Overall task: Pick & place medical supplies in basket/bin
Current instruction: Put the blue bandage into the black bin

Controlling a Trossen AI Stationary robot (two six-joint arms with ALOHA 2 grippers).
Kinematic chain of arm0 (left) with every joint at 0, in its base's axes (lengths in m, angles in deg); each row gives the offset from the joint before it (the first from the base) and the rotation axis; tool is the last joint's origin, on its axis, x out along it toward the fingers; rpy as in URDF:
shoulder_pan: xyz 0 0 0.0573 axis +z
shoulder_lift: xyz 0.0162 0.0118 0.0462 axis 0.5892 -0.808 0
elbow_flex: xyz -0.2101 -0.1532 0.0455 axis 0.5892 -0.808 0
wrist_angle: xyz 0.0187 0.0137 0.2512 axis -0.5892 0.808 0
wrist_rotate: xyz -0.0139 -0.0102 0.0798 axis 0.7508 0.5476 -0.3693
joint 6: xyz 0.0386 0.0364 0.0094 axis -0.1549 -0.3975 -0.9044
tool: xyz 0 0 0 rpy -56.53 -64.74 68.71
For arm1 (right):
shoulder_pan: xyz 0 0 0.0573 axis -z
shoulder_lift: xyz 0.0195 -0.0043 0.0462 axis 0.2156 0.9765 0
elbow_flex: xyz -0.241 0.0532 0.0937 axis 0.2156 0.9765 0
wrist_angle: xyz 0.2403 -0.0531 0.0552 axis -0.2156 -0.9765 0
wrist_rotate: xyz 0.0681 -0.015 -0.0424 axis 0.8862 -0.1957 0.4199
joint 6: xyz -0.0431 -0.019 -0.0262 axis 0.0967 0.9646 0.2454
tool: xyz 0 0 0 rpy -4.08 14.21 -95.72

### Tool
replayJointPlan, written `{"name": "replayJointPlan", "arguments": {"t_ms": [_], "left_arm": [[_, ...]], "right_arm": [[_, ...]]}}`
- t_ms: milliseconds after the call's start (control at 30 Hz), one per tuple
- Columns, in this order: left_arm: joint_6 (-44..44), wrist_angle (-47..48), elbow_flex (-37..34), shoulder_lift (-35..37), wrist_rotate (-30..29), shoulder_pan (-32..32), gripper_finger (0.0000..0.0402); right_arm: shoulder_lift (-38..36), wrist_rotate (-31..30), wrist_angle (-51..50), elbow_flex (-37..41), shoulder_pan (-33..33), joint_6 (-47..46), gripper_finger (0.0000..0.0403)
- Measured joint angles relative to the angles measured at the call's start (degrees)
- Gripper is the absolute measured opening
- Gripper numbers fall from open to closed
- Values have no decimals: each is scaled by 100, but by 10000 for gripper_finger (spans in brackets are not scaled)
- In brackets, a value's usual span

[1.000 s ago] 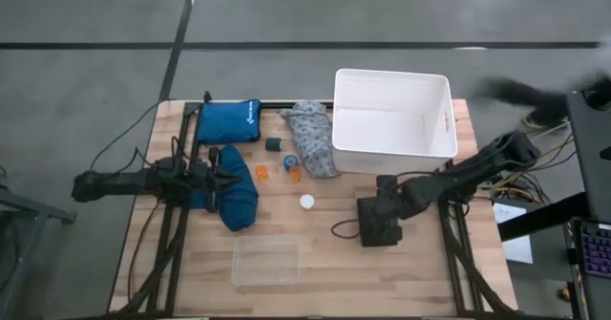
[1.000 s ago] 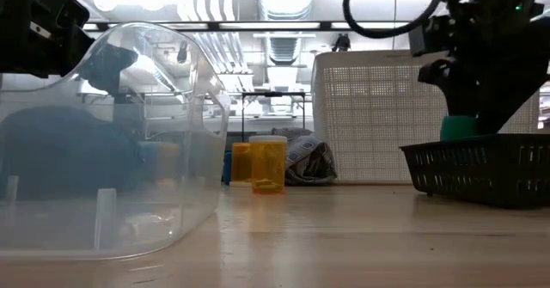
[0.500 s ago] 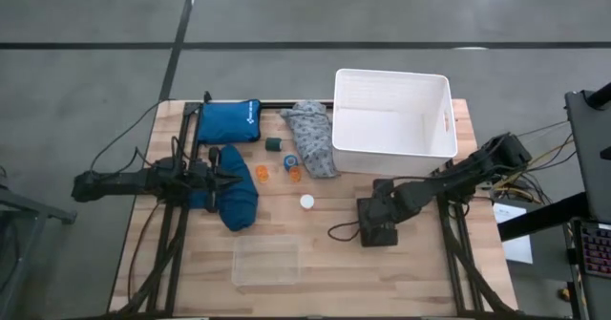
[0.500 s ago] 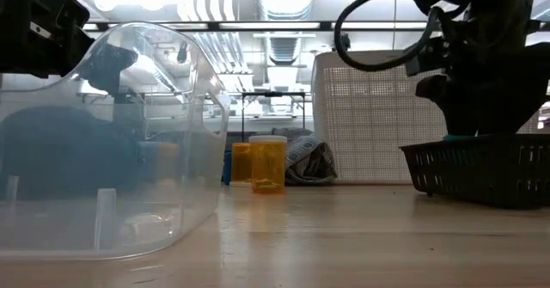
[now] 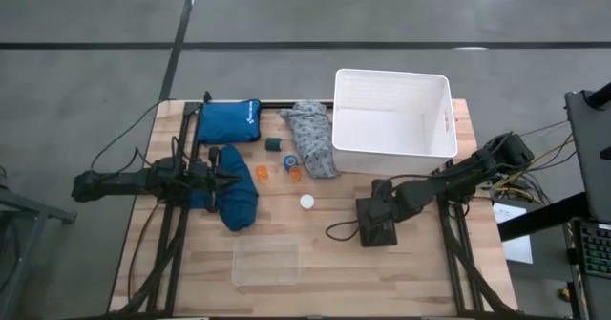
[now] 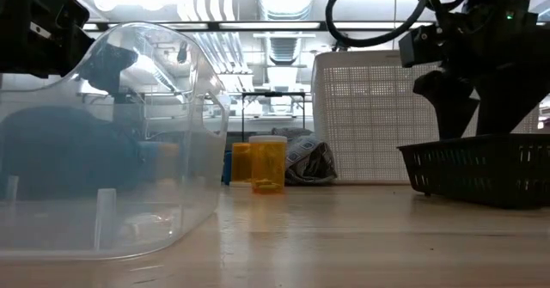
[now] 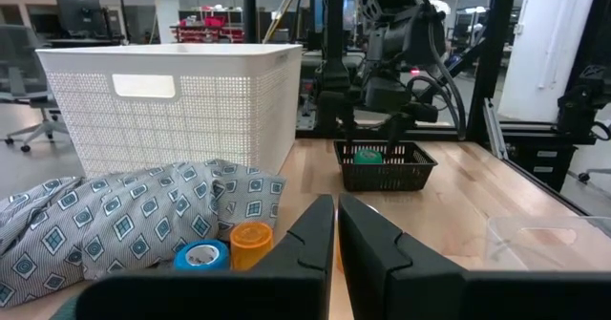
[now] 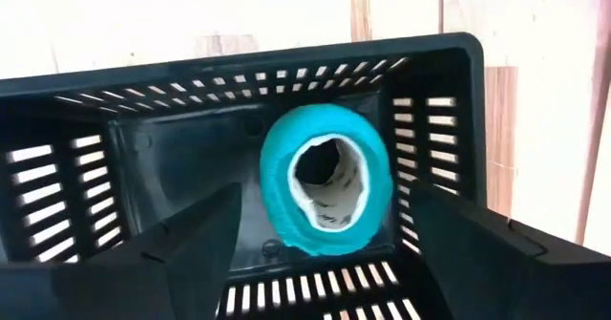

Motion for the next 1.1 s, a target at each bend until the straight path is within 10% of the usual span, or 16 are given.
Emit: {"name": "replayJointPlan", "arguments": {"t_ms": [800,1100], "left_arm": [[12,0,-1,0,0,2,26],[22,0,-1,0,1,1,26]], "right_arm": [[-232,17,-797,-1422,-2,509,306],[-223,-848,1185,-1716,13,1702,302]]}}
